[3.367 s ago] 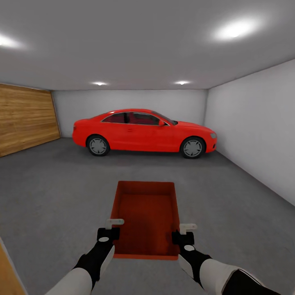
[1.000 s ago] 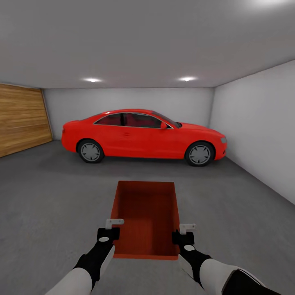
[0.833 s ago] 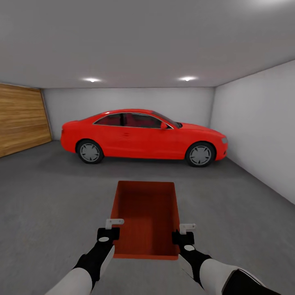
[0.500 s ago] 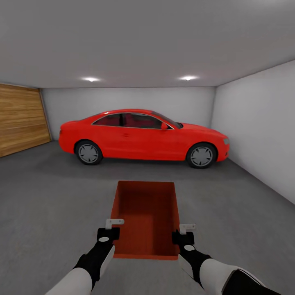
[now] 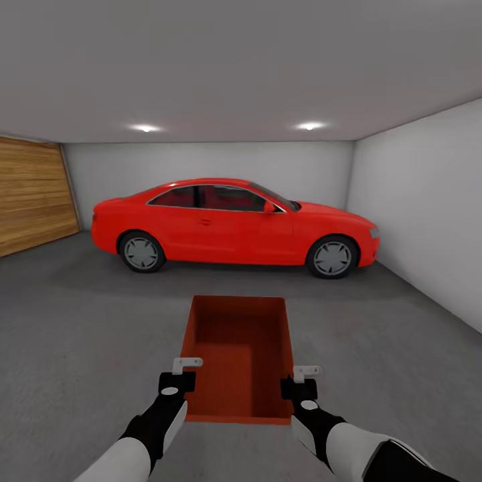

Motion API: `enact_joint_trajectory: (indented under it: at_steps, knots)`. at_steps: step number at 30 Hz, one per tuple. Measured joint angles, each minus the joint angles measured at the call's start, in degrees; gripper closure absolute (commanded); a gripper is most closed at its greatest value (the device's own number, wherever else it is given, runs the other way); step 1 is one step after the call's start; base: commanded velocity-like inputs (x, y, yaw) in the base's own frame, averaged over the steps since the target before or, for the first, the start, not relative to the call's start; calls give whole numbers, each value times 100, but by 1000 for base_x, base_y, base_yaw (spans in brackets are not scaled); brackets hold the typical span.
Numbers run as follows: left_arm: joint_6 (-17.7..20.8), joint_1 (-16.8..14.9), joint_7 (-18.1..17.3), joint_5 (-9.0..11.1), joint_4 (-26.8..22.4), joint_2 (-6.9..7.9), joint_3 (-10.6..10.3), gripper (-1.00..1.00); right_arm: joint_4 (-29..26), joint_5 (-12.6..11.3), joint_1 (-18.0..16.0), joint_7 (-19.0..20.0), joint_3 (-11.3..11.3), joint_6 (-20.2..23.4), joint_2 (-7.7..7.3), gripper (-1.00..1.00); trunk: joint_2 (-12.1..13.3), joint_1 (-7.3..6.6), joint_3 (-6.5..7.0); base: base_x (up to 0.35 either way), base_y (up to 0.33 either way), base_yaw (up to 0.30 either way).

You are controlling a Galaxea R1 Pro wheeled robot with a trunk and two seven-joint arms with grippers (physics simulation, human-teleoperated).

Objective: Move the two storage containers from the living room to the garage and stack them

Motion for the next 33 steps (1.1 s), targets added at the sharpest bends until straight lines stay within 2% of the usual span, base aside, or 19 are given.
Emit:
enact_joint_trajectory:
  at_steps: [17, 33]
  knots:
    - [-1, 0, 0, 2, -1, 0, 0, 100, -1, 2, -2, 0, 0, 1, -1, 100, 1, 0, 0, 321, 0, -9]
    - [-1, -2, 1, -2, 3, -2, 0, 100, 6, -15, -1, 6, 8, -5, 0, 100, 0, 0, 0, 321, 64, -231]
